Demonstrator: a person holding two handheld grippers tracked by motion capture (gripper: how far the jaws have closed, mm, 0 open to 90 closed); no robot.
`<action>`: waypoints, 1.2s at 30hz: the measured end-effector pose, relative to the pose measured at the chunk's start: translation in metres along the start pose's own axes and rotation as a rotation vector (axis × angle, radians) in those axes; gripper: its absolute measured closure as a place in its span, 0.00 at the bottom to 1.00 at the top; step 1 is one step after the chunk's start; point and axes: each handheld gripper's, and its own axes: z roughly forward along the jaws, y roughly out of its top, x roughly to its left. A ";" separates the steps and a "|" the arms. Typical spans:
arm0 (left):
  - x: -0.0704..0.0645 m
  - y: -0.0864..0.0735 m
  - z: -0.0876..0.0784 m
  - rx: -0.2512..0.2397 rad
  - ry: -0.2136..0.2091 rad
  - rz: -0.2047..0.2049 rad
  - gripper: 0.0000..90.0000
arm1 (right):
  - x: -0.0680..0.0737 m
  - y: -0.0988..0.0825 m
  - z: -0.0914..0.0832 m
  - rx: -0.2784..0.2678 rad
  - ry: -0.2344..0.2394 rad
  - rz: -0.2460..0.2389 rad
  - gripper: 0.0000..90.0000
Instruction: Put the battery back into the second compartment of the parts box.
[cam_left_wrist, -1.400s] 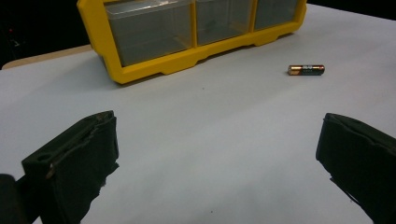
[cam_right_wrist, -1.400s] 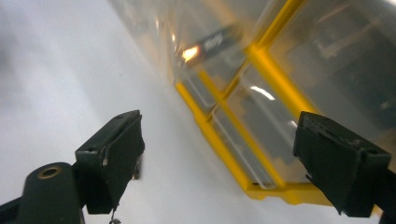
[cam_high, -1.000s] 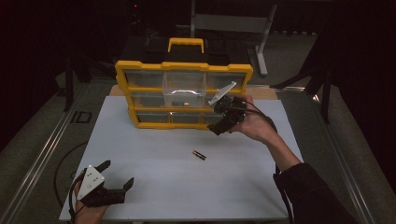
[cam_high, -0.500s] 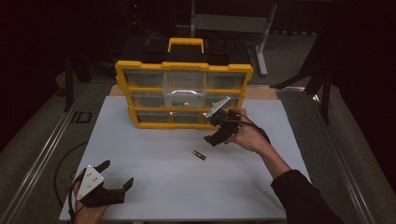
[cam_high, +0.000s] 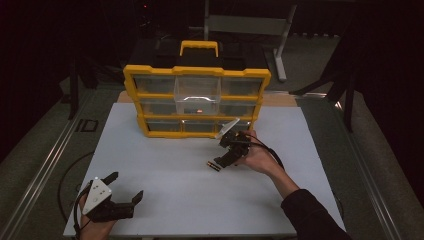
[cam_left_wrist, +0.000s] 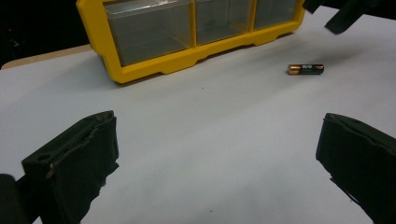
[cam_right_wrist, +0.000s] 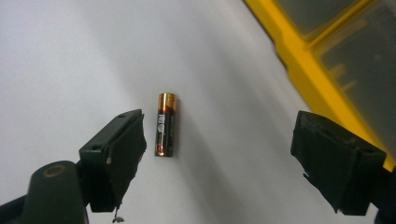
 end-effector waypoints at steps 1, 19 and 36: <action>0.000 0.000 0.000 0.000 0.000 -0.001 0.00 | 0.000 -0.001 0.003 0.004 0.000 -0.003 0.19; 0.000 0.000 0.000 0.003 -0.001 0.003 0.00 | 0.017 0.000 0.036 0.079 0.045 -0.036 0.33; 0.000 0.000 0.000 0.003 0.000 0.003 0.00 | 0.022 -0.001 0.046 0.155 0.089 -0.071 0.85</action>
